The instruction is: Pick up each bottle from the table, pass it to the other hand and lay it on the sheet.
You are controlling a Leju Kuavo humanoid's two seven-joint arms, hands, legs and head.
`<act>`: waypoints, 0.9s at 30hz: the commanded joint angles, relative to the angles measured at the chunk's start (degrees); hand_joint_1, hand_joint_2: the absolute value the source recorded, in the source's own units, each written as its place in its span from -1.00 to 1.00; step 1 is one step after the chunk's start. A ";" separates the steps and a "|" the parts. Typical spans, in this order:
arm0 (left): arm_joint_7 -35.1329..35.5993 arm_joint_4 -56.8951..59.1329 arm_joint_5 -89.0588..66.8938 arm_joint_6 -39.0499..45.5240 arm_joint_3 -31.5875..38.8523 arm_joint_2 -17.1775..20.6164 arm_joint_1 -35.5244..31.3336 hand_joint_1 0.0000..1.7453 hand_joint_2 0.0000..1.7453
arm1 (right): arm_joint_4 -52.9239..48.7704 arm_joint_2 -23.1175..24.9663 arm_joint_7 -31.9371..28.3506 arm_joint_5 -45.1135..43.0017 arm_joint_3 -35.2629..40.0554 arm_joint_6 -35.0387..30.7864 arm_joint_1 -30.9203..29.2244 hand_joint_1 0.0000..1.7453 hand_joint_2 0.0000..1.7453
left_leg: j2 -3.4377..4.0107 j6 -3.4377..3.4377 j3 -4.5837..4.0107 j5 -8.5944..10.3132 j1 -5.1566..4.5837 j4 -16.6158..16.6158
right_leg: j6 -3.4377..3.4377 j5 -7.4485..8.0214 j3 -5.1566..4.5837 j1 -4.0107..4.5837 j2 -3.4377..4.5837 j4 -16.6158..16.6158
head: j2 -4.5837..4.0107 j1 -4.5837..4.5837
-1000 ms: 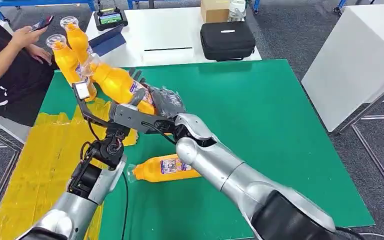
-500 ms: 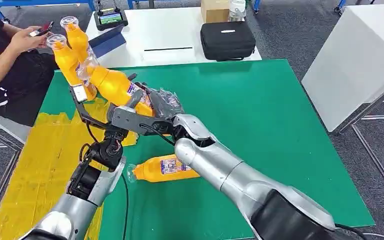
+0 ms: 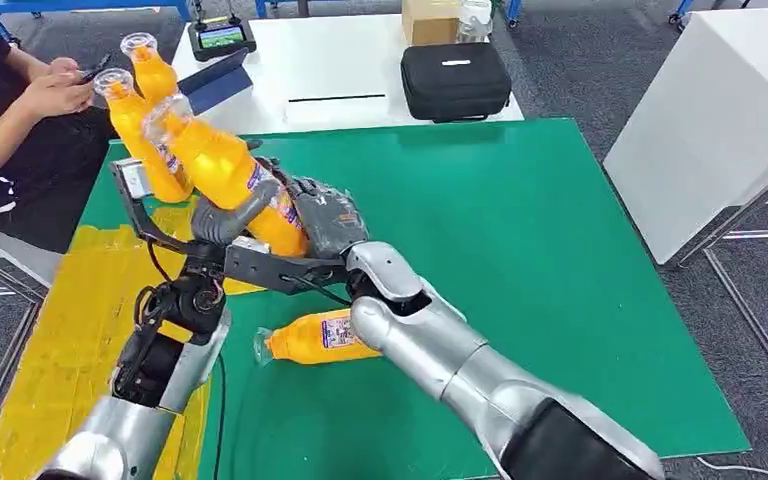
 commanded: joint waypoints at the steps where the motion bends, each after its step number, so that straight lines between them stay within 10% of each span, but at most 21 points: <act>1: -5.37 0.86 -28.15 14.85 0.18 8.04 -6.28 1.00 1.00 | -24.89 -11.08 -2.88 4.27 -16.04 3.93 14.66 -1.00 -1.00 | -0.32 -0.02 0.19 -0.03 0.07 -0.01 | -0.02 -0.12 0.36 0.09 -0.37 -0.09 | 0.00 -0.04; 15: 0.13 6.04 -84.58 37.37 4.34 15.85 1.61 1.00 1.00 | -43.78 -19.60 -5.88 7.52 -16.92 13.08 25.18 -1.00 -1.00 | 0.17 -0.02 0.33 -0.13 -0.07 -0.14 | -0.02 -0.07 0.34 -0.04 0.11 -0.13 | 0.00 -0.02; 21: 4.47 11.89 -99.73 34.59 0.74 17.72 3.99 1.00 1.00 | -43.93 -23.73 -6.21 8.10 -13.15 16.26 25.92 -1.00 -1.00 | 0.01 0.01 0.23 -0.08 -0.05 -0.12 | -0.02 -0.09 0.27 -0.04 -0.04 -0.13 | 0.00 0.00; 22: 4.76 13.94 -101.34 32.75 -0.58 17.68 3.80 1.00 1.00 | -43.48 -24.67 -5.98 6.98 -12.66 17.09 25.98 -1.00 1.00 | 0.04 0.00 0.38 -0.12 -0.04 -0.14 | -0.02 -0.12 0.42 -0.03 -0.03 -0.15 | 0.00 -0.02; 27: 5.32 18.20 -104.32 29.23 -4.14 17.94 3.86 1.00 1.00 | -42.02 -27.82 -6.82 5.71 -11.60 18.84 27.54 -1.00 1.00 | -0.16 0.00 0.28 -0.09 -0.05 -0.10 | -0.03 -0.14 0.38 -0.02 -0.22 -0.14 | 0.00 0.00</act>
